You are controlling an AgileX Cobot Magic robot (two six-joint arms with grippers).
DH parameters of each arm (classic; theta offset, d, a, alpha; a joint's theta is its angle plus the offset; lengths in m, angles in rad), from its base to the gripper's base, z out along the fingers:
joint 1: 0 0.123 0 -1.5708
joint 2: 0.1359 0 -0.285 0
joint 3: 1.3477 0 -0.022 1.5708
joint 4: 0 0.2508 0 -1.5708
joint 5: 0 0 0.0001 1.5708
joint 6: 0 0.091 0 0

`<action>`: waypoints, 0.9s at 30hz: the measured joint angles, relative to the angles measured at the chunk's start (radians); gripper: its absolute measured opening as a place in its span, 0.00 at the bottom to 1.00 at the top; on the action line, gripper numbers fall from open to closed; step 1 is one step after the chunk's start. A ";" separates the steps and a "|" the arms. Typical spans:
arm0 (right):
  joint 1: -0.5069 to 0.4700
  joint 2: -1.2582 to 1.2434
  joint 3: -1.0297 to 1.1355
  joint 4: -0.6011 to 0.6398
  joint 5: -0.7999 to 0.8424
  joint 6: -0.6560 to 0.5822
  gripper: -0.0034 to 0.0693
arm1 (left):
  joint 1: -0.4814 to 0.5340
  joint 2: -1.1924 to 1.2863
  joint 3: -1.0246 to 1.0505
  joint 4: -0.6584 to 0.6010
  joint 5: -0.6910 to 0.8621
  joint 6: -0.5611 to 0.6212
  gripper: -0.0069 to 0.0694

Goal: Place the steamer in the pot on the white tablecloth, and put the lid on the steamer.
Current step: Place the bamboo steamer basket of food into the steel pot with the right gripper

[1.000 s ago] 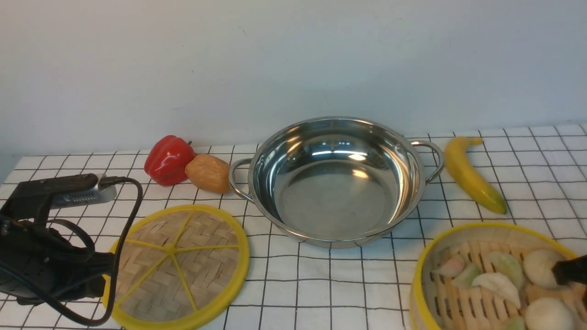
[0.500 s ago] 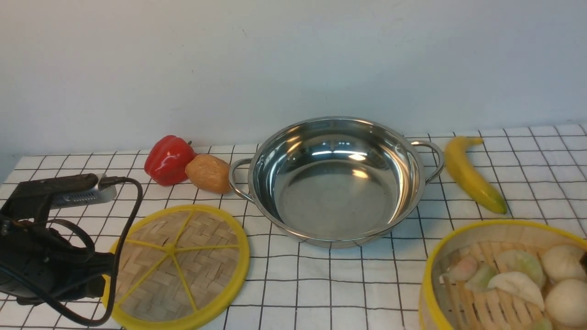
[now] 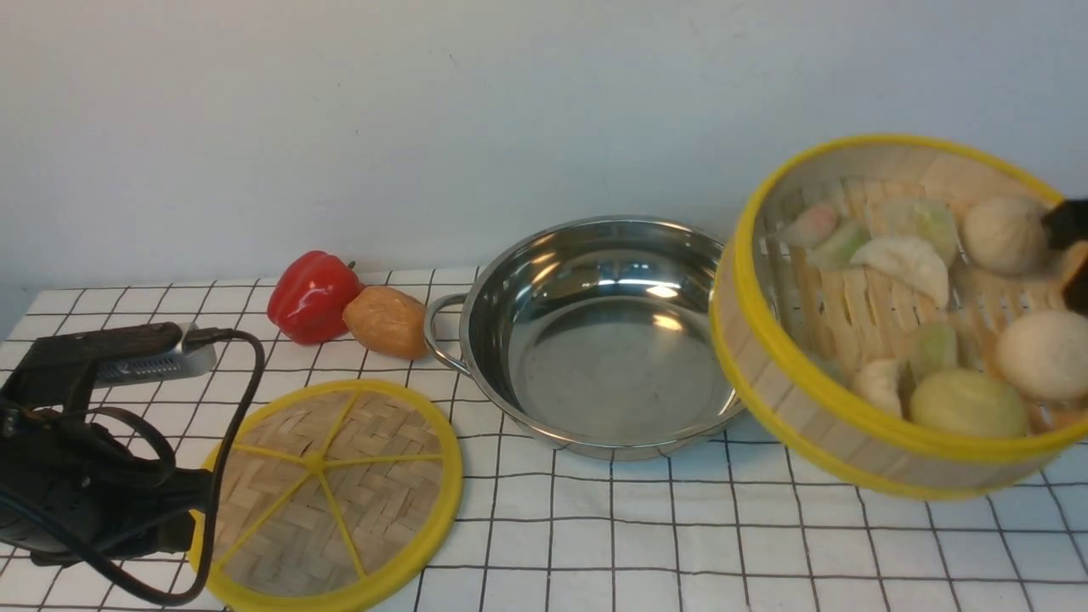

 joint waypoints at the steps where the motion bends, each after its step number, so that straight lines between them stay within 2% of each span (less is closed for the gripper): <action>1: 0.013 0.015 -0.026 -0.003 0.000 0.007 0.13 | 0.000 0.000 0.000 0.000 0.000 0.000 0.41; 7: 0.138 0.188 -0.235 -0.002 0.010 0.024 0.13 | 0.000 0.000 0.000 -0.002 0.000 0.000 0.41; 12: 0.206 0.362 -0.432 0.006 0.016 0.044 0.13 | 0.000 0.000 0.000 -0.014 0.000 0.000 0.41; 20: 0.256 0.607 -0.679 0.029 0.012 0.048 0.13 | 0.000 0.000 0.000 -0.019 0.000 0.000 0.41; 27: 0.263 0.714 -0.725 0.034 0.012 0.048 0.13 | 0.000 0.000 0.000 -0.019 0.000 0.000 0.41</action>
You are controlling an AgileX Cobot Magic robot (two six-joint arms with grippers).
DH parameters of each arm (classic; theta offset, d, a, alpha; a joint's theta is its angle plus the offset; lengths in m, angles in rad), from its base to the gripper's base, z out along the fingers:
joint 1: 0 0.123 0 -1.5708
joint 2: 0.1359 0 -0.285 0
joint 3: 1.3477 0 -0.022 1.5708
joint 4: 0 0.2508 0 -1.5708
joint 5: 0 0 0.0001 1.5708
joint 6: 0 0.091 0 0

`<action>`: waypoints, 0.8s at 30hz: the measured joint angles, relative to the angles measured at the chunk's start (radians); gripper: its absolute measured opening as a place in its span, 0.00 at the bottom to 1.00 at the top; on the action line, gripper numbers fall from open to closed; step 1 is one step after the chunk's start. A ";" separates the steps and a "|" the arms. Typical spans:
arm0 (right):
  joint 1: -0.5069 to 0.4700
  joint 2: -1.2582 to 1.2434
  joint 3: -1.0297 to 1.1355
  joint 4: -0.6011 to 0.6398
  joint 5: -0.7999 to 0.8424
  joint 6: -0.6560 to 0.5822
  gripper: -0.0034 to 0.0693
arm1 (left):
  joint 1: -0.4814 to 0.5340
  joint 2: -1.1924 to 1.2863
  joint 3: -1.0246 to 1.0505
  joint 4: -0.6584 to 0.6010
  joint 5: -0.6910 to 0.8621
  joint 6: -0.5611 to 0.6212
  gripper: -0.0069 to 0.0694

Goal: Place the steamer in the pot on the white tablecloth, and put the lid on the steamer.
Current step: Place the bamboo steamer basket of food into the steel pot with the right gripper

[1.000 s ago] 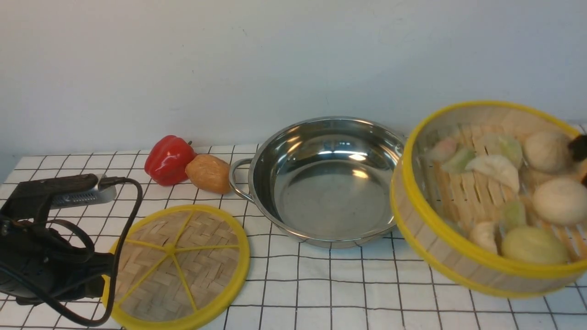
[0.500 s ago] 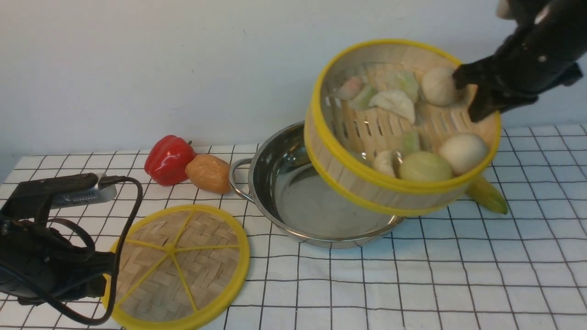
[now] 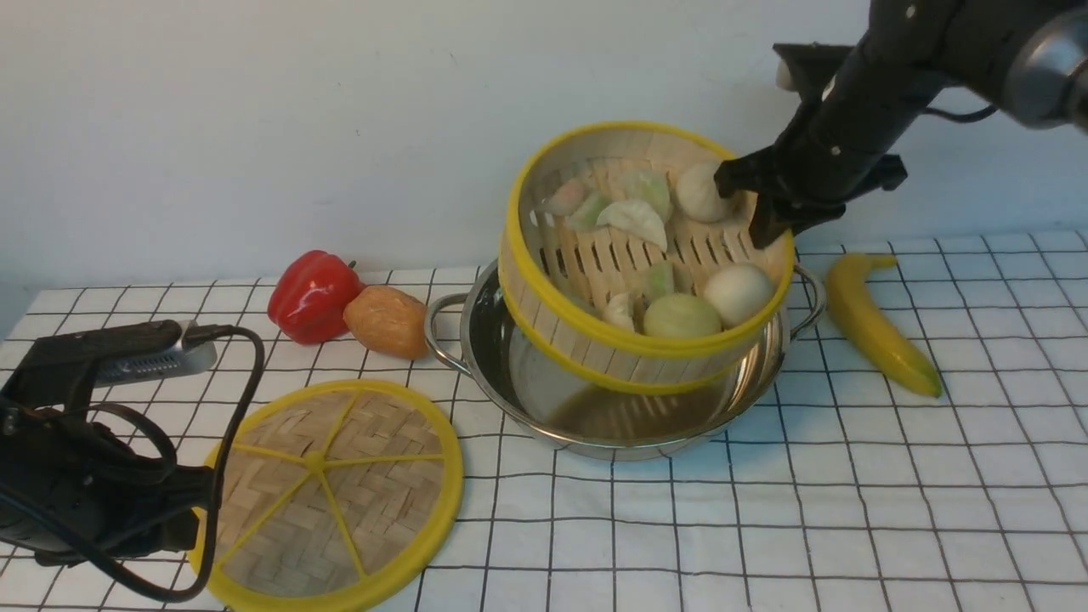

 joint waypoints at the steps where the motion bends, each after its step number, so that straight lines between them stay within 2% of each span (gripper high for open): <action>1: 0.000 0.004 0.000 0.000 0.000 0.000 0.13 | 0.000 0.000 0.000 0.000 0.000 0.000 0.41; 18: 0.038 0.112 -0.020 -0.010 -0.004 -0.031 0.13 | 0.000 0.000 0.000 -0.001 -0.001 0.000 0.41; 24: 0.060 0.173 -0.107 -0.047 -0.001 -0.029 0.13 | 0.000 0.000 0.000 -0.001 -0.001 0.000 0.41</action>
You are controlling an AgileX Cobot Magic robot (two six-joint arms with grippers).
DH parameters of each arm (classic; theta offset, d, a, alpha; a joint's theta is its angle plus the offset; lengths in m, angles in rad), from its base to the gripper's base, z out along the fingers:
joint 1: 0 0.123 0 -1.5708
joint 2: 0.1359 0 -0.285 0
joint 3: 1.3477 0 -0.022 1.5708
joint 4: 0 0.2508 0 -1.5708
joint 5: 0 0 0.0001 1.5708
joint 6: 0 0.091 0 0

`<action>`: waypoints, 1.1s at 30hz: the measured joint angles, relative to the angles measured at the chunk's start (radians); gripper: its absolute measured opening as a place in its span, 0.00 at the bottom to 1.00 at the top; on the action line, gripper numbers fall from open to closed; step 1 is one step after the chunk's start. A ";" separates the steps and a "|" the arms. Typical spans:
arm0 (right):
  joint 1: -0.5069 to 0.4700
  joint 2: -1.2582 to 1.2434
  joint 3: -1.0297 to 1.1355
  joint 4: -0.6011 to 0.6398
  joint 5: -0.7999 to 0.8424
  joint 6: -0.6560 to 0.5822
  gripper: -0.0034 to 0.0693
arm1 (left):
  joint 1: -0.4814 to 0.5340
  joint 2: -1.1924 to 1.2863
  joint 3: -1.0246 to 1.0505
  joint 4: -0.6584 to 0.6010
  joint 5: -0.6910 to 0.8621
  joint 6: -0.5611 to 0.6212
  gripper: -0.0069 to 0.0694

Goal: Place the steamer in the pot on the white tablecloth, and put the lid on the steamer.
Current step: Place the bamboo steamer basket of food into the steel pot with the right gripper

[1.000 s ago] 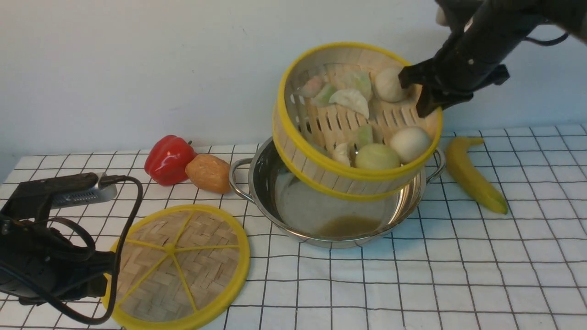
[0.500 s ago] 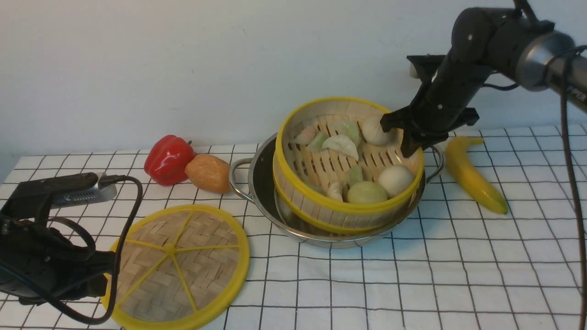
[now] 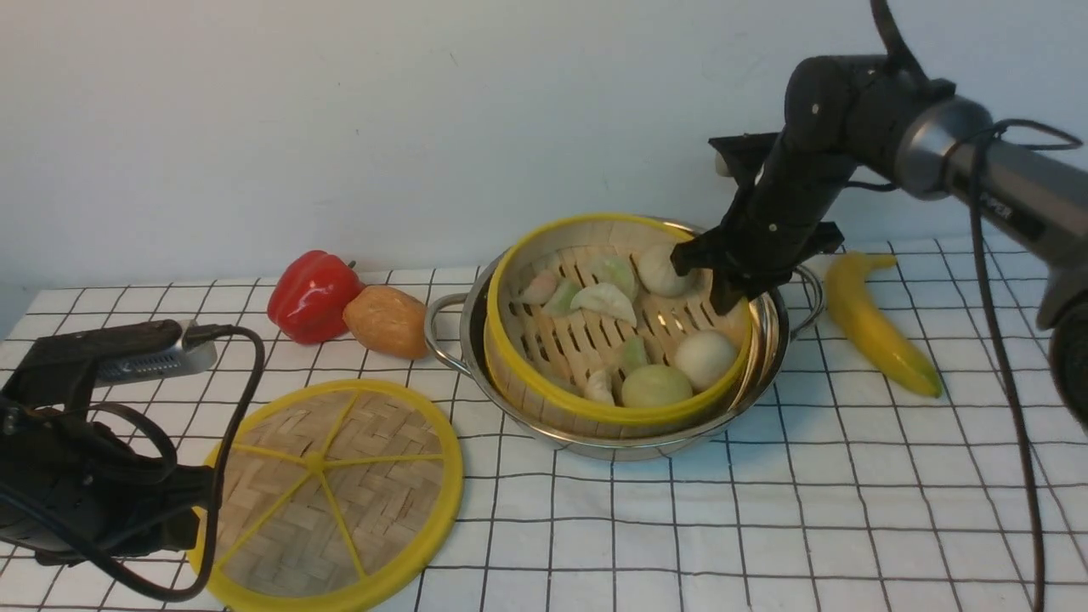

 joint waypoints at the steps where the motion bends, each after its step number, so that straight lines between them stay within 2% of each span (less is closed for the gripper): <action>1: 0.003 0.002 -0.013 -0.011 0.001 0.007 0.13 | 0.000 0.000 0.000 0.000 0.000 0.000 0.41; 5: 0.005 0.003 -0.044 -0.067 -0.006 0.052 0.13 | 0.000 0.000 0.000 0.000 0.000 0.000 0.41; 14: 0.003 0.003 -0.044 -0.042 0.000 0.048 0.13 | 0.000 0.000 0.000 0.000 0.000 0.000 0.41; 33: 0.003 0.003 -0.044 -0.073 0.000 0.048 0.13 | 0.000 0.000 0.000 0.000 0.000 0.000 0.41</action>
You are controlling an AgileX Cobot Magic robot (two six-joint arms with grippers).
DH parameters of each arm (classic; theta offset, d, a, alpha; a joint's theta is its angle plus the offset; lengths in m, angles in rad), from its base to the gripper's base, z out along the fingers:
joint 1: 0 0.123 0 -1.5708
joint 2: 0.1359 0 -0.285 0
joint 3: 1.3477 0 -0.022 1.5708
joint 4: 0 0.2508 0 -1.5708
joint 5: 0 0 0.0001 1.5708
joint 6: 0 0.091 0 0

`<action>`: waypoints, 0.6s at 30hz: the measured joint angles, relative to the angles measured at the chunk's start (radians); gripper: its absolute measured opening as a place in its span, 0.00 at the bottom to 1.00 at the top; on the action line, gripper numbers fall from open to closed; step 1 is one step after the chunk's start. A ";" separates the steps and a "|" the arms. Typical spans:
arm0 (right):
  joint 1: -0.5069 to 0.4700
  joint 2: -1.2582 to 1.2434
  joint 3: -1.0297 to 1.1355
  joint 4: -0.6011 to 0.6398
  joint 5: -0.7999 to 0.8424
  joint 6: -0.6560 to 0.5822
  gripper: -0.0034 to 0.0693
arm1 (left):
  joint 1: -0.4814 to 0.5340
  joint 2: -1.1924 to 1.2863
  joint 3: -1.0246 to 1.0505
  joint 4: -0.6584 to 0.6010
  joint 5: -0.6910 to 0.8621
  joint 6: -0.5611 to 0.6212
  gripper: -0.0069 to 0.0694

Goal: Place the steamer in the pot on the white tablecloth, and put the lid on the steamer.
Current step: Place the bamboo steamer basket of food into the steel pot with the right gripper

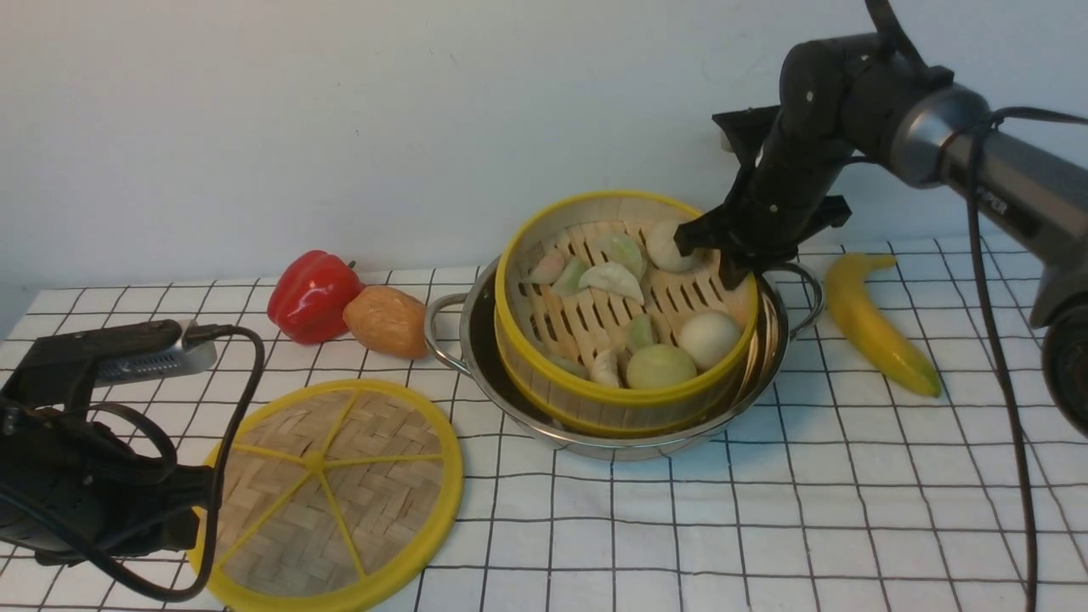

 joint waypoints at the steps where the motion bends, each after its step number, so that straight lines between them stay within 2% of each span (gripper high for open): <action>1: 0.000 0.000 0.000 0.000 0.000 0.000 0.13 | 0.000 0.000 0.000 0.000 0.000 0.000 0.41; 18: 0.000 0.000 0.040 0.001 0.002 -0.002 0.13 | 0.000 0.000 0.000 0.000 0.000 0.000 0.41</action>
